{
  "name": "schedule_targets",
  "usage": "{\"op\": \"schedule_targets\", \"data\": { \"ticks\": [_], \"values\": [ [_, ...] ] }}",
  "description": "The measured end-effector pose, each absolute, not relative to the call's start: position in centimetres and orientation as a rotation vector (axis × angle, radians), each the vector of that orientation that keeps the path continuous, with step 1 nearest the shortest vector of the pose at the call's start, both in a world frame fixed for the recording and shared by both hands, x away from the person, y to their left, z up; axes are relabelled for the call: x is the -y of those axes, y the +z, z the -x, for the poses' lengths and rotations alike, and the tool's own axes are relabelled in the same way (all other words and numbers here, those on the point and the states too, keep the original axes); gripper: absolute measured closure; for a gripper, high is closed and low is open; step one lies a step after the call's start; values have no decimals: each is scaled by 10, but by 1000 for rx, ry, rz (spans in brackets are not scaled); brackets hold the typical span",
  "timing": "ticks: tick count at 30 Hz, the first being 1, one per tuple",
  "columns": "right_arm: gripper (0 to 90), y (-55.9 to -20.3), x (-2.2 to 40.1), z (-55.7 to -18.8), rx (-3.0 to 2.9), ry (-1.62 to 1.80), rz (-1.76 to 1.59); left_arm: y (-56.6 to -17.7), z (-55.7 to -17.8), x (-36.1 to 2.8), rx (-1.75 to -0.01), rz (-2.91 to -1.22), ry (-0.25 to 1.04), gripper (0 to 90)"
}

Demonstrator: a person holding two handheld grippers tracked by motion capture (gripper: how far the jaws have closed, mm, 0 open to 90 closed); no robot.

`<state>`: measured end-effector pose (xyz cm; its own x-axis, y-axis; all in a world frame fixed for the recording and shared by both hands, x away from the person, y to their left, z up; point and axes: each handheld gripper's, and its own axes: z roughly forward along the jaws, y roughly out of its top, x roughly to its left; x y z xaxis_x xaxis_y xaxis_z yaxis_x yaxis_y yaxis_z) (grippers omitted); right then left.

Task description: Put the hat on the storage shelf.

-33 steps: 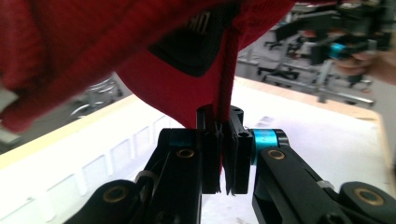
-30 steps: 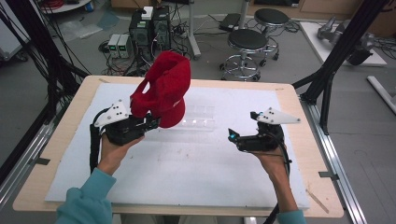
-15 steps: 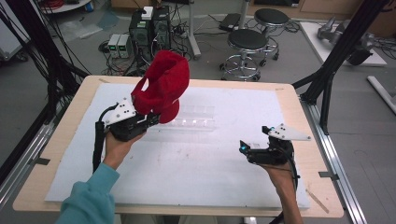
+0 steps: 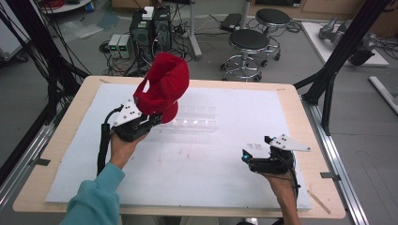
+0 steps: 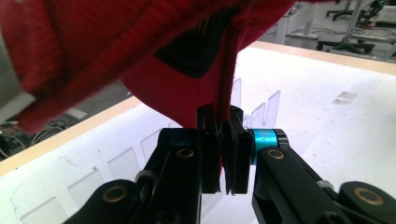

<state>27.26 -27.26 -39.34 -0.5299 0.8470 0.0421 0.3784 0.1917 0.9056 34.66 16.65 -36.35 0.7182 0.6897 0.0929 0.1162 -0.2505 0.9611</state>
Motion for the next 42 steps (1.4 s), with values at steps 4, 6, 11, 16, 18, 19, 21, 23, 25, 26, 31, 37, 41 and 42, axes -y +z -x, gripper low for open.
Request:
{"op": "schedule_targets", "data": {
  "ticks": [4, 6, 11, 16, 18, 19, 21, 23, 25, 26, 31, 37, 41, 42],
  "values": [
    [11, -399, 272, -271, -2000, 1305, -1149, -366, -348, -164, -645, -1767, 620, 859],
    [10, -402, 273, -271, -1999, 1311, -1156, -366, -349, -163, -646, -1771, 627, 859],
    [10, -408, 272, -270, -1998, 1309, -1174, -371, -349, -162, -658, -1767, 632, 859],
    [10, -413, 272, -269, -1998, 1305, -1184, -374, -348, -161, -665, -1760, 645, 859],
    [10, -415, 272, -269, -1999, 1307, -1189, -374, -346, -157, -652, -1771, 663, 860],
    [10, -416, 272, -269, -2001, 1305, -1192, -375, -345, -155, -646, -1781, 675, 859],
    [11, -418, 272, -269, -2003, 1307, -1195, -376, -345, -154, -650, -1776, 676, 860],
    [10, -419, 271, -269, -2003, 1307, -1200, -378, -345, -153, -657, -1776, 679, 860],
    [11, -419, 271, -269, -2005, 1304, -1195, -378, -343, -154, -654, -1778, 685, 860],
    [11, -419, 271, -268, -2004, 1304, -1197, -379, -342, -153, -661, -1773, 680, 860],
    [10, -421, 269, -269, -2007, 1305, -1200, -377, -341, -154, -666, -1776, 697, 860],
    [11, -424, 267, -269, -2019, 1288, -1200, -377, -341, -154, -678, -1771, 705, 860],
    [10, -425, 266, -270, -2024, 1282, -1196, -378, -339, -149, -667, -1801, 722, 860],
    [10, -425, 266, -270, -2021, 1284, -1201, -378, -340, -148, -673, -1799, 719, 860]
  ]
}}
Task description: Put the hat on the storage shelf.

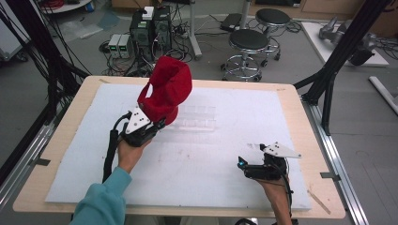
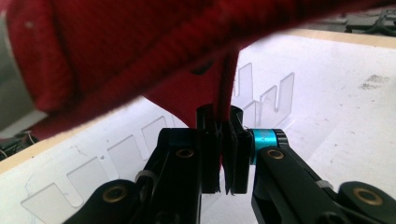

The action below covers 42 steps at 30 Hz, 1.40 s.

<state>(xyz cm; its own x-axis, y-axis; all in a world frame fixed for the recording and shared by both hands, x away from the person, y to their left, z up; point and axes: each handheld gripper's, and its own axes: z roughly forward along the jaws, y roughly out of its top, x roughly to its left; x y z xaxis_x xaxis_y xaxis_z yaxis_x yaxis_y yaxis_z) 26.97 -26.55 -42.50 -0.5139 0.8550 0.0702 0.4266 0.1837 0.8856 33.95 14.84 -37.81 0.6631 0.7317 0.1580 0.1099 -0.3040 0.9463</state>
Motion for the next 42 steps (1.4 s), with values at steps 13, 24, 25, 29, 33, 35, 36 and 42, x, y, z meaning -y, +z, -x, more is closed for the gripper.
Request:
{"op": "schedule_targets", "data": {
  "ticks": [13, 24, 25, 29, 33, 35, 36, 42],
  "values": [
    [11, -428, 264, -267, -2023, 1267, -1210, -374, -341, -154, -700, -1741, 701, 860],
    [10, -443, 266, -267, -2022, 1269, -1238, -375, -346, -156, -719, -1735, 694, 861],
    [10, -443, 266, -267, -2021, 1265, -1240, -375, -346, -155, -721, -1734, 691, 861],
    [10, -443, 266, -267, -2016, 1263, -1238, -375, -347, -151, -721, -1741, 676, 861],
    [10, -443, 265, -267, -2022, 1250, -1239, -376, -347, -146, -715, -1753, 686, 860],
    [10, -444, 266, -266, -2017, 1258, -1245, -377, -347, -145, -711, -1762, 686, 861],
    [11, -445, 267, -266, -2006, 1265, -1237, -376, -347, -145, -707, -1766, 688, 861],
    [10, -447, 268, -264, -1983, 1281, -1238, -378, -344, -144, -708, -1777, 689, 861]
  ]
}}
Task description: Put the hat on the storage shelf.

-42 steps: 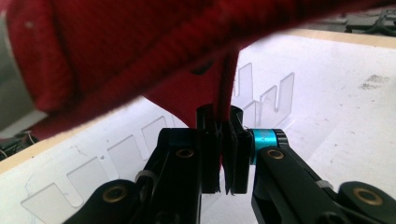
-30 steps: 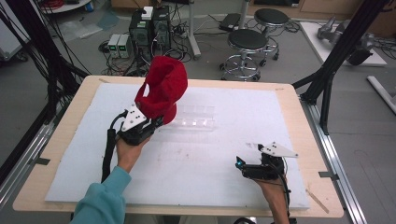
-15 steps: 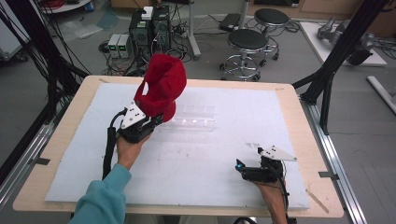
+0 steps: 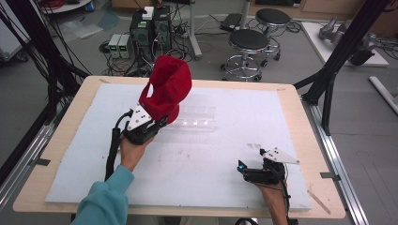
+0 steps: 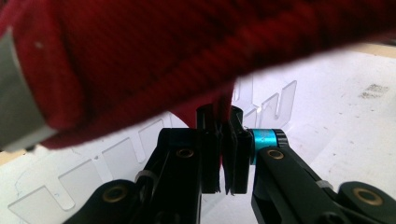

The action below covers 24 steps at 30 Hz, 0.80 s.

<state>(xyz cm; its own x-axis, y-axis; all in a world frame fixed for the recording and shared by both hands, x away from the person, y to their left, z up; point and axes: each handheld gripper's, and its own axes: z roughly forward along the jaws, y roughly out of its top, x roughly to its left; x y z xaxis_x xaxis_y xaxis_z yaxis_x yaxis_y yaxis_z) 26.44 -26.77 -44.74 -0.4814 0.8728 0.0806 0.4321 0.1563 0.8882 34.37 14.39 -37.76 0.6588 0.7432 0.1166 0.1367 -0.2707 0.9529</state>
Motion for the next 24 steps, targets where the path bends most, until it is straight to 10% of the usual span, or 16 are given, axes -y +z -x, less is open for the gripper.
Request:
{"op": "schedule_targets", "data": {
  "ticks": [24],
  "values": [
    [11, -449, 271, -242, -1736, 1387, -1058, -379, -340, -136, -700, -1800, 766, 861]
  ]
}}
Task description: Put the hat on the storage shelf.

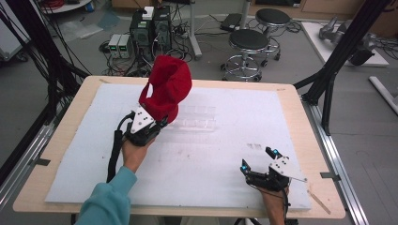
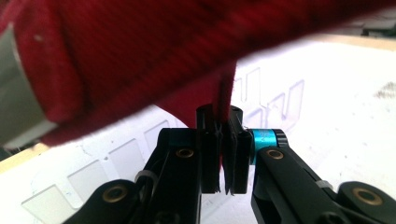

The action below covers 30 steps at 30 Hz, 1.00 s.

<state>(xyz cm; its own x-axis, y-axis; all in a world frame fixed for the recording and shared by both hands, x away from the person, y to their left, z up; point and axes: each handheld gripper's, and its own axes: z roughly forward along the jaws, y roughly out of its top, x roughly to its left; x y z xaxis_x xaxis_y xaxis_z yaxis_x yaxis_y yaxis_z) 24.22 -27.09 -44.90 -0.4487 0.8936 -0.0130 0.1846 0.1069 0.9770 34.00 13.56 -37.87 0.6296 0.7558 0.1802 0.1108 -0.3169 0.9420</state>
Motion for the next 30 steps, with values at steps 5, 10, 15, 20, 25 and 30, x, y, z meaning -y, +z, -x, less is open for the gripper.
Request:
{"op": "schedule_targets", "data": {
  "ticks": [5, 10, 15, 20, 25, 30],
  "values": [
    [11, -449, 271, -242, -1725, 1393, -1051, -379, -339, -134, -713, -1804, 758, 862],
    [11, -450, 270, -240, -1705, 1391, -1039, -376, -340, -140, -736, -1761, 755, 861],
    [11, -450, 270, -241, -1690, 1394, -1024, -376, -341, -138, -720, -1759, 775, 861],
    [11, -450, 271, -243, -1689, 1398, -1025, -375, -343, -138, -731, -1731, 794, 861],
    [11, -450, 271, -243, -1691, 1397, -1022, -376, -347, -140, -765, -1733, 769, 861],
    [11, -450, 270, -243, -1687, 1397, -1024, -377, -348, -137, -771, -1733, 771, 861]
  ]
}}
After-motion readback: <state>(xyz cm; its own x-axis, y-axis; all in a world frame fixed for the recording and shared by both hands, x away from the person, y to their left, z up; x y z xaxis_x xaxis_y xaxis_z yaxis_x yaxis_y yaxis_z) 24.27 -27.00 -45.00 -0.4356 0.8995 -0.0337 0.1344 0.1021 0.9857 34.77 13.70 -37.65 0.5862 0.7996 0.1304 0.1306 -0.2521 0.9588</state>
